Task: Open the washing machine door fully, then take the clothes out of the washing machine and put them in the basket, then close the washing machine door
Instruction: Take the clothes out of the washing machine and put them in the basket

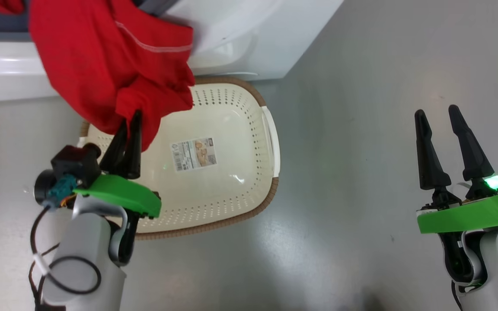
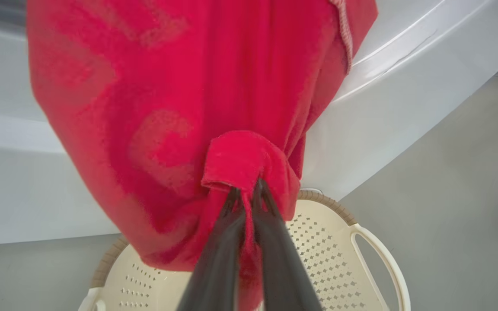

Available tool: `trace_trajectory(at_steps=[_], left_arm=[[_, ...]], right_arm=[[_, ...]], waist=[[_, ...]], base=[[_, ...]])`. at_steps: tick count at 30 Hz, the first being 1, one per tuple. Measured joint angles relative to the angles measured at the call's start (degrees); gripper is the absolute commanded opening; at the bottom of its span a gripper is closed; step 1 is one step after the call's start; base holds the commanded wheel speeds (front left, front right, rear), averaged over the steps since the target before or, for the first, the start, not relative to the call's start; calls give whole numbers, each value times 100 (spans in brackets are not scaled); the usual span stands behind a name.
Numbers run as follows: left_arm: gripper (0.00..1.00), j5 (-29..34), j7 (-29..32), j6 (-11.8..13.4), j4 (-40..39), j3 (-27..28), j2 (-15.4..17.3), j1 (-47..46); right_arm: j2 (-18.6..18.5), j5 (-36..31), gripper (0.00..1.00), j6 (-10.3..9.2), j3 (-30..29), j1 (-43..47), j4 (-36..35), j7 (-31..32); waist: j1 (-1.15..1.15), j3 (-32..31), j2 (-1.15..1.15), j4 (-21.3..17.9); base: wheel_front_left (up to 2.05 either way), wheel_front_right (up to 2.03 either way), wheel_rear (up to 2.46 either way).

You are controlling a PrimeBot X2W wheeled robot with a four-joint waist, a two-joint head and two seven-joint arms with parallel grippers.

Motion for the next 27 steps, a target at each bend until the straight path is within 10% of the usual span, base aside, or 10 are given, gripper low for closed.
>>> trace_trajectory(at_steps=[8,13,27], left_arm=[[46,3,4,-1,720,58,-1,-483],[100,2,4,-1,817,87,-1,-566],[100,-169,4,-1,536,62,-20,-551]], right_arm=[[49,-2,100,0,-3,-79,-2,1],[49,-7,100,0,-3,-92,-9,0],[40,-8,100,0,-33,-92,-8,1]], waist=[[0,227,0,-101],[0,242,0,-102],[0,181,0,29]], base=[[0,0,0],[0,0,0],[0,0,0]])
